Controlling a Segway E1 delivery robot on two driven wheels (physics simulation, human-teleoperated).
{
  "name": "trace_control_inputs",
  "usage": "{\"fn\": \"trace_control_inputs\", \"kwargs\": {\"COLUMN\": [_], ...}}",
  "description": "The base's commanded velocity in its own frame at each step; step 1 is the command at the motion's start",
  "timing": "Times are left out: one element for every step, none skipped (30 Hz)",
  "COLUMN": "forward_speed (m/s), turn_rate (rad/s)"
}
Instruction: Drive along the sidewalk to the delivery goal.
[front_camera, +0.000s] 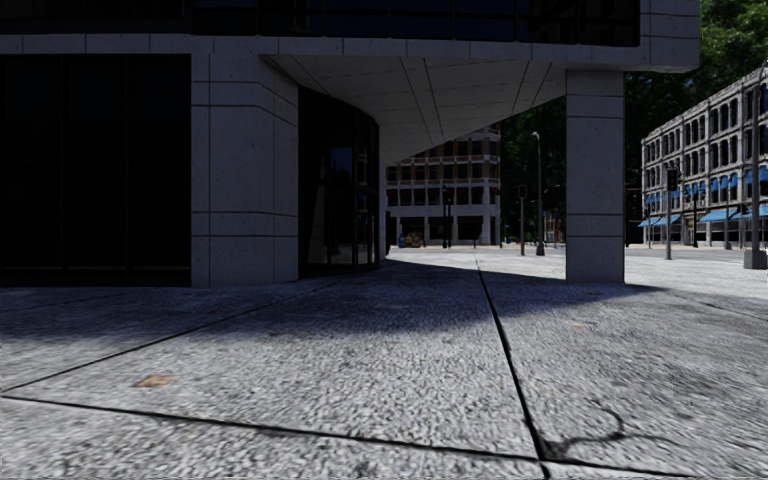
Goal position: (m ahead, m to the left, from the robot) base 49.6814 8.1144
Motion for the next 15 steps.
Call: {"fn": "trace_control_inputs", "kwargs": {"forward_speed": [2.00, 2.00, 2.00, 2.00, 2.00, 2.00, 2.00, 2.00, 2.00, 2.00, 2.00, 2.00, 2.00, 2.00, 2.00], "turn_rate": [-0.31, -0.31, -0.31, -0.31, -0.31, -0.31, -0.31, -0.31, -0.31, -0.31, -0.31, -0.31, -0.31, -0.31, -0.31]}}
